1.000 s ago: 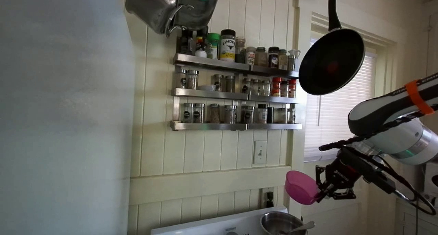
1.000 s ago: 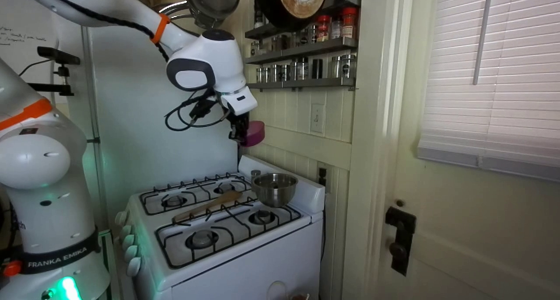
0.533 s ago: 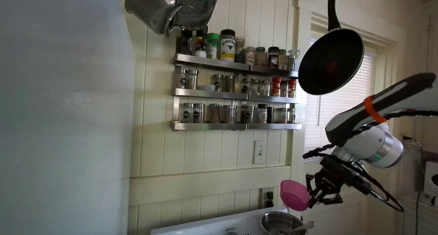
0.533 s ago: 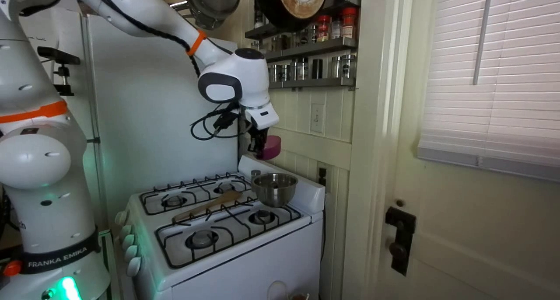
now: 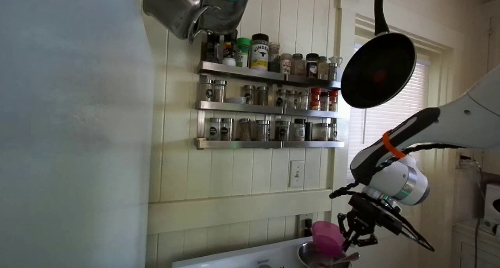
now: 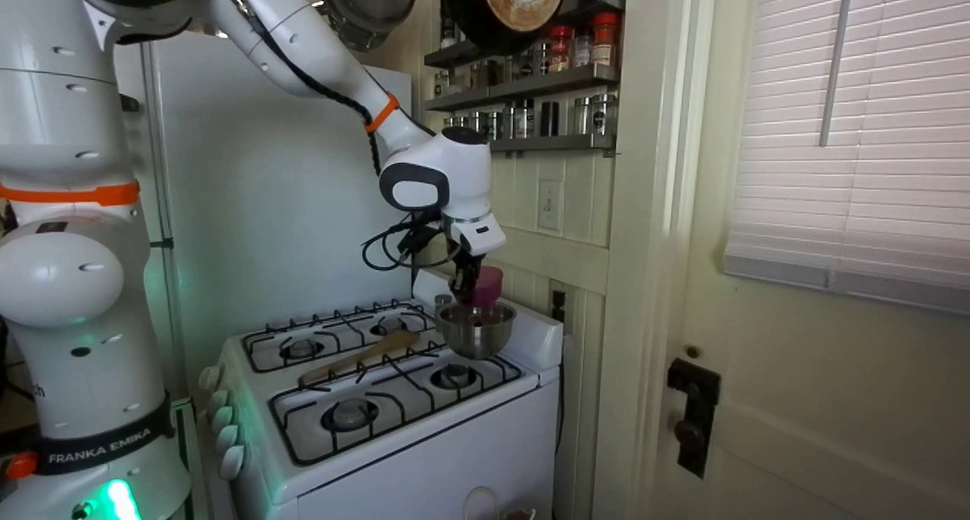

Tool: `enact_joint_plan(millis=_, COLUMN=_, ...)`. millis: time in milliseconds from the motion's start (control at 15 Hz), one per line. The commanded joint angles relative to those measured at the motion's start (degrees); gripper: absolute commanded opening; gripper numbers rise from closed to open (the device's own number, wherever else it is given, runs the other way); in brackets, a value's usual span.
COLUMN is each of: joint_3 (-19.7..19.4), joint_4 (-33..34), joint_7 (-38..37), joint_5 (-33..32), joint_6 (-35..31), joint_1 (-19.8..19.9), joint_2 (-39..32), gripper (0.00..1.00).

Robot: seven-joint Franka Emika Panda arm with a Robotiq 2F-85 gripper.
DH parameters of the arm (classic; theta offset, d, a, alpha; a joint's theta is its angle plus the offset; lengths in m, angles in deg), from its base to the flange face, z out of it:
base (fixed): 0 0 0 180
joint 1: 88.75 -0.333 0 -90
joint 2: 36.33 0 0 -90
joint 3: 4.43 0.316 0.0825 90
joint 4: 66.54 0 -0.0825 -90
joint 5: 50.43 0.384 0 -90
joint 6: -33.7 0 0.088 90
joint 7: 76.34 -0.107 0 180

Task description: Put the purple bowl and the spice bottle into the metal bowl

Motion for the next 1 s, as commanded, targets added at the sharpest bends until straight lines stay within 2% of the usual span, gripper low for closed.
enact_joint_plan(millis=0, joint_3=0.7, joint_4=3.1, joint_7=-1.2, joint_5=-0.3, joint_6=-1.5, joint_1=-0.5, joint_2=-4.6, gripper=0.01)
enact_joint_plan(millis=333, joint_3=1.2, joint_4=6.0, joint_7=-1.6, joint_5=-1.5, joint_6=-1.1, joint_1=-0.7, joint_2=-8.4, gripper=0.01)
enact_joint_plan(millis=400, joint_3=1.2, joint_4=6.6, joint_7=-1.8, joint_5=-1.7, joint_6=-0.9, joint_1=-0.8, joint_2=-9.0, gripper=0.29)
enact_joint_plan(millis=467, joint_3=1.2, joint_4=6.8, joint_7=-1.9, joint_5=-1.8, joint_6=-0.7, joint_1=-0.8, joint_2=-9.2, gripper=0.30)
enact_joint_plan(millis=533, joint_3=1.2, joint_4=7.0, joint_7=-2.0, joint_5=-1.8, joint_6=-0.7, joint_1=-0.8, joint_2=-9.5, gripper=0.36)
enact_joint_plan(millis=933, joint_3=2.2, joint_4=2.7, joint_7=-0.5, joint_5=-1.6, joint_6=1.1, joint_1=-1.6, joint_2=-5.3, gripper=0.81)
